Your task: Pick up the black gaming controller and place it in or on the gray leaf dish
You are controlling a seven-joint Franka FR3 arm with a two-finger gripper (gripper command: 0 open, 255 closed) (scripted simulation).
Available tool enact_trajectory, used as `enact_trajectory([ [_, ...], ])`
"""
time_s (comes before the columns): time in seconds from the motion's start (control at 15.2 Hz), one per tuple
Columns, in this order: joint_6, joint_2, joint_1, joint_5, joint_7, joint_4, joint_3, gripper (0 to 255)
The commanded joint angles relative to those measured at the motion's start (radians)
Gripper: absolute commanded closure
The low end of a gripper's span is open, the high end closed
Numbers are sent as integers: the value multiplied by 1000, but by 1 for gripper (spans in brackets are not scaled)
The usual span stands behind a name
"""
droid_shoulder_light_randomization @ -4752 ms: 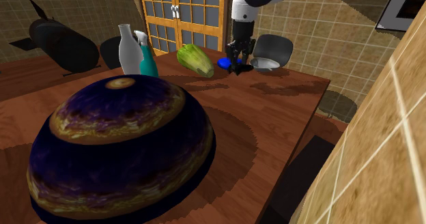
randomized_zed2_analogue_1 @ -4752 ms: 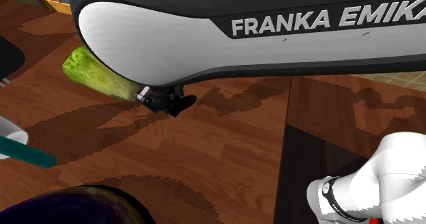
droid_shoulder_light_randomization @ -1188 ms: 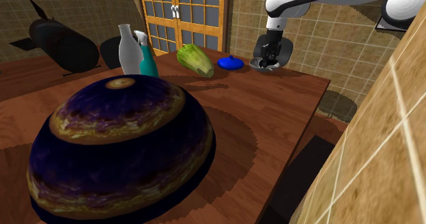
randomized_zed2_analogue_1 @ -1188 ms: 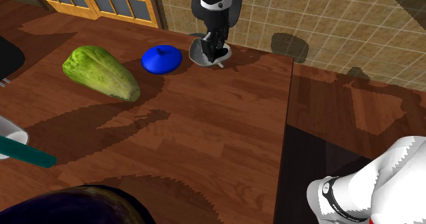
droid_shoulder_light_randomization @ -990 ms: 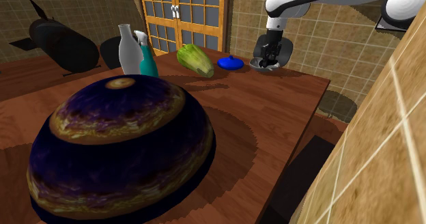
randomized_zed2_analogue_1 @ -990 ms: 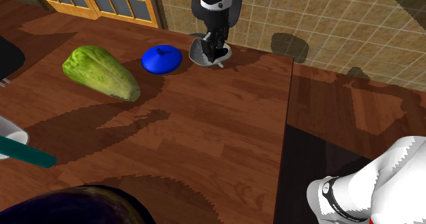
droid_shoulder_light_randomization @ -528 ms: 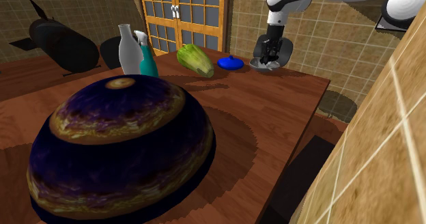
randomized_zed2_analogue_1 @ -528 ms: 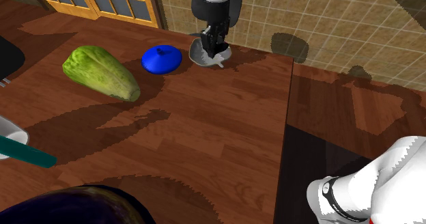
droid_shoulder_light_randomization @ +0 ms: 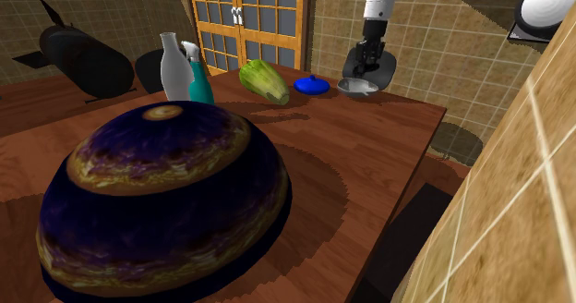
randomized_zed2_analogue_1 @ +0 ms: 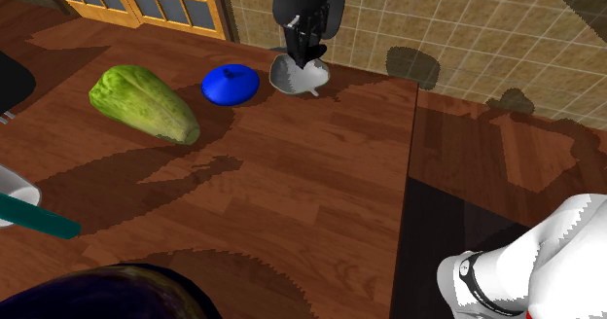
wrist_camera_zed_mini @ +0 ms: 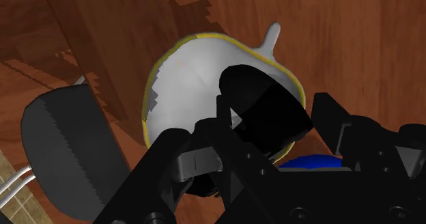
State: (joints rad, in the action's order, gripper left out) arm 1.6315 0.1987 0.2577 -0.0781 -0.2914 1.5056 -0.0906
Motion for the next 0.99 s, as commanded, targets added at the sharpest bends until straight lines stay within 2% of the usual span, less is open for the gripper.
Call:
enact_trajectory([
  [0.0, -25, 0, 0, 0, 2, -25, 0, 255],
  [0.4, -112, 17, 3, -1, 5, -128, -1, 255],
  [0.53, -170, 81, -2, -7, 22, -251, 5, 255],
  [0.92, -77, 55, -6, -4, 17, -132, 5, 255],
])
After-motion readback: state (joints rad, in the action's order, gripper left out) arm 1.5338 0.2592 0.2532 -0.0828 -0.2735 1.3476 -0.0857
